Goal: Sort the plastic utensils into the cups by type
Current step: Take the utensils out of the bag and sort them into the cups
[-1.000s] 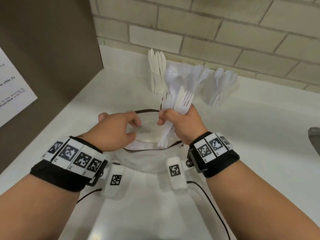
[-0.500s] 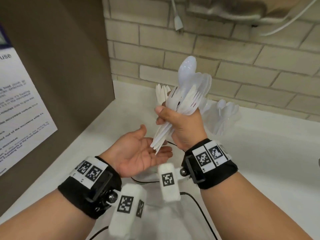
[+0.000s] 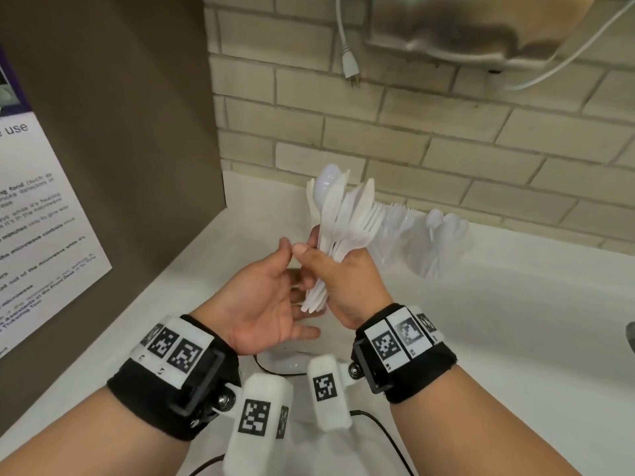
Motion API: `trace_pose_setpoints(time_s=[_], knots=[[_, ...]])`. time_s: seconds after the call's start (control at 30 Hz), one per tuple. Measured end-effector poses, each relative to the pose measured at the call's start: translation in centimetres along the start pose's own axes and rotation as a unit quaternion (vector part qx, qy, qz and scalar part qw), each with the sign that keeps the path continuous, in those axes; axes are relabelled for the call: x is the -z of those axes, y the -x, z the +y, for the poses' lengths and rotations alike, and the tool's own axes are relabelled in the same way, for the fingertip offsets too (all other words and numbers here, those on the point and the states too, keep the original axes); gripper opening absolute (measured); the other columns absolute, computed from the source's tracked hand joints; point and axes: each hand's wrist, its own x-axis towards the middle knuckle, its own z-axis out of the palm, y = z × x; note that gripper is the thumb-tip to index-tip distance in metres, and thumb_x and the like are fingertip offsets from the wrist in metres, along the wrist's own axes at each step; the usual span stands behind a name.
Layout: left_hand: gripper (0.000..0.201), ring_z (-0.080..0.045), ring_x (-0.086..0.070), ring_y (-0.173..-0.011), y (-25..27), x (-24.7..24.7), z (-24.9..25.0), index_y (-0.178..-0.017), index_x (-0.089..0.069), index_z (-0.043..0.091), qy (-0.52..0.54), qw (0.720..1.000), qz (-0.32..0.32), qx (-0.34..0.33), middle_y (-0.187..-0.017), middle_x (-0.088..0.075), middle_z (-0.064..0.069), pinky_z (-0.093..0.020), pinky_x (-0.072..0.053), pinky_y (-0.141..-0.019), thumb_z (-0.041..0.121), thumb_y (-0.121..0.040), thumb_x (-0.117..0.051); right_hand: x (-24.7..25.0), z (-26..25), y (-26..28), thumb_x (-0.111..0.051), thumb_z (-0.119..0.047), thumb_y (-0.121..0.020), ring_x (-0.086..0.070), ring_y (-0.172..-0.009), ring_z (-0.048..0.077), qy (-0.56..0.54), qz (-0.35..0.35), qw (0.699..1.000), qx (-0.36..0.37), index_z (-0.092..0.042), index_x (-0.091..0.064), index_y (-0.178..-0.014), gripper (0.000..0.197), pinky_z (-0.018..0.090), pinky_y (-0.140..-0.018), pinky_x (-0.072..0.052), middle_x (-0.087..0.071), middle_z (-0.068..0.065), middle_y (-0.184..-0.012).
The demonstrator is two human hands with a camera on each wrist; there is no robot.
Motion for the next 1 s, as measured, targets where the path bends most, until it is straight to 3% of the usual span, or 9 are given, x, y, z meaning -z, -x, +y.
trace_pose_setpoints(time_s=[0.17, 0.27, 0.33, 0.4, 0.5, 0.67, 0.77, 0.87, 1.0], knots=[[0.068, -0.017, -0.052, -0.071, 0.5, -0.7, 1.1, -0.121, -0.056, 0.009, -0.231, 0.961, -0.004, -0.150, -0.093, -0.058, -0.008, -0.029, -0.046, -0.066, 0.041, -0.065, -0.080, -0.2, -0.1, 0.3, -0.056, 0.000, -0.074, -0.044, -0.049, 0.018, 0.071, -0.087, 0.993, -0.023, -0.013, -0.061, -0.062, 0.018, 0.027, -0.048, -0.039, -0.048, 0.020, -0.061], [0.047, -0.021, -0.057, -0.050, 0.7, -1.8, 1.0, -0.106, -0.066, 0.011, -0.305, 0.937, 0.065, -0.160, -0.084, -0.070, -0.009, -0.026, -0.046, -0.044, 0.027, -0.066, -0.084, -1.0, 0.2, 1.0, -0.052, 0.000, -0.060, -0.052, -0.045, 0.012, 0.196, -0.138, 0.970, -0.037, -0.014, -0.060, -0.055, 0.017, 0.027, -0.052, -0.044, -0.049, 0.001, -0.044], [0.021, -0.022, -0.058, -0.046, 0.8, -2.3, 0.8, -0.097, -0.070, 0.013, -0.315, 0.928, 0.089, -0.178, -0.081, -0.071, -0.009, -0.024, -0.044, -0.039, 0.021, -0.078, -0.074, -1.1, 0.3, 1.3, -0.055, 0.005, -0.062, -0.058, -0.049, 0.013, 0.175, -0.156, 0.971, -0.046, -0.006, -0.062, -0.072, 0.016, 0.029, -0.054, -0.048, -0.056, 0.012, -0.051], [0.013, -0.017, -0.066, -0.057, 0.8, -2.5, 0.6, -0.092, -0.073, 0.015, -0.309, 0.918, 0.128, -0.212, -0.085, -0.074, -0.003, -0.024, -0.046, -0.042, 0.023, -0.084, -0.069, -0.9, 0.4, 1.5, -0.060, 0.015, -0.066, -0.062, -0.061, 0.021, 0.134, -0.169, 0.974, -0.063, -0.008, -0.061, -0.094, 0.036, 0.032, -0.055, -0.053, -0.063, 0.015, -0.068], [0.013, -0.013, -0.071, -0.081, 0.4, -2.4, 0.4, -0.079, -0.074, 0.021, -0.303, 0.901, 0.164, -0.266, -0.088, -0.076, 0.002, -0.025, -0.054, -0.065, 0.024, -0.087, -0.065, -0.8, 0.7, 1.5, -0.064, 0.007, -0.067, -0.062, -0.063, 0.021, 0.184, -0.169, 0.964, -0.089, -0.009, -0.063, -0.077, 0.019, 0.037, -0.062, -0.056, -0.063, 0.002, -0.064], [0.020, -0.021, -0.072, -0.080, 0.5, -2.4, 0.0, -0.086, -0.075, 0.012, -0.335, 0.901, 0.134, -0.239, -0.089, -0.076, 0.000, -0.032, -0.056, -0.056, 0.028, -0.088, -0.062, -1.2, 0.8, 2.4, -0.055, 0.011, -0.075, -0.048, -0.042, 0.014, 0.160, -0.163, 0.968, -0.100, -0.013, -0.058, -0.069, 0.025, 0.029, -0.050, -0.046, -0.053, -0.003, -0.052], [0.025, -0.017, -0.071, -0.092, 0.3, -1.9, -0.1, -0.075, -0.076, 0.019, -0.295, 0.906, 0.149, -0.265, -0.086, -0.076, -0.002, -0.031, -0.053, -0.080, 0.026, -0.092, -0.058, -0.9, 0.5, 2.0, -0.069, 0.004, -0.076, -0.067, -0.071, 0.020, 0.209, -0.156, 0.962, -0.084, -0.021, -0.065, -0.083, 0.026, 0.041, -0.073, -0.059, -0.067, 0.000, -0.074], [0.027, -0.028, -0.069, -0.075, -0.1, -0.9, 0.4, -0.065, -0.066, 0.020, -0.172, 0.910, 0.211, -0.314, -0.065, -0.066, -0.004, -0.041, -0.053, -0.077, 0.025, -0.090, -0.061, 0.6, -0.8, 1.3, -0.084, -0.025, -0.070, -0.067, -0.089, 0.006, 0.282, -0.111, 0.949, -0.082, -0.030, -0.064, -0.096, 0.033, 0.030, -0.089, -0.055, -0.071, -0.008, -0.096], [0.018, -0.021, -0.051, -0.050, -0.9, 0.4, 0.2, -0.079, -0.057, 0.014, -0.252, 0.882, 0.270, -0.293, -0.055, -0.050, -0.001, -0.039, -0.049, -0.060, 0.026, -0.091, -0.059, 0.9, -2.5, 0.9, -0.081, -0.032, -0.073, -0.049, -0.059, 0.008, 0.249, 0.100, 0.961, 0.062, -0.017, -0.059, -0.072, 0.027, 0.026, -0.060, -0.044, -0.058, -0.007, -0.066]])
